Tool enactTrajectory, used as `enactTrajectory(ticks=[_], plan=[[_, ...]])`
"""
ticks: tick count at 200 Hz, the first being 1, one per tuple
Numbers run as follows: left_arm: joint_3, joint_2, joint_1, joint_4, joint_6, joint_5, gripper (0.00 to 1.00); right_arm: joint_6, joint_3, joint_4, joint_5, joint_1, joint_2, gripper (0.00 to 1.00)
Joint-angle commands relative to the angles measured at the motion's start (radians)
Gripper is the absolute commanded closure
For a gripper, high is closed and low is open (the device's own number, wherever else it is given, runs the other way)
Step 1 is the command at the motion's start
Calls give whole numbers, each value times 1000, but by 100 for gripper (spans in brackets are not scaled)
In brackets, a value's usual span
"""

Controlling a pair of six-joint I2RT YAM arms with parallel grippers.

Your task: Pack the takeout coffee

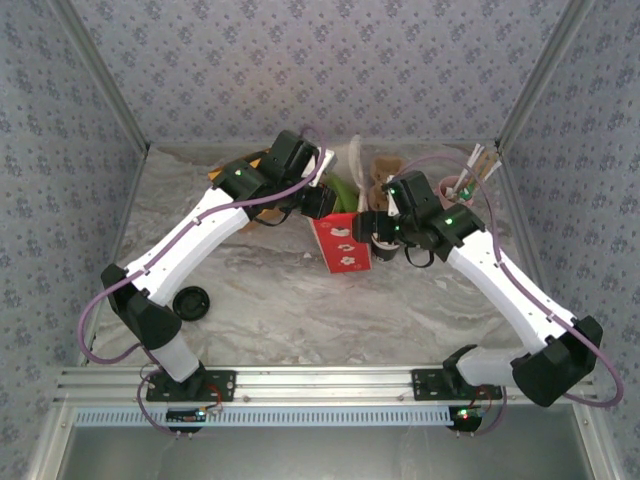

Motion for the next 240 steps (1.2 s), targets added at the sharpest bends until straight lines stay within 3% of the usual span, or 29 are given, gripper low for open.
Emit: enactTrajectory(ticks=[1,63,83,163,193,221,240], plan=[[5,6,4,15,1,12,69,2,47,5,28,-5,-13,4],[32,-12,5,2,-10,-4,68,3,56,-36,55,-18,-59,3],[39,-25,5,-2,-26,-16,57,3,69,-48,52,-23,-66,3],[13,-119,4,30,-84,-13,41,3,103,-66,41,-37,-86,0],[0,-171,4,35,-89,-61,20,5,116,-76,42,-54,-107,0],[-47,-237,19,36,-82,-130,13,1,103,-82,45,-78,-135,0],[-107,-288,41,48,-89,-170,3,-1,93,-86,45,-95,-148,0]])
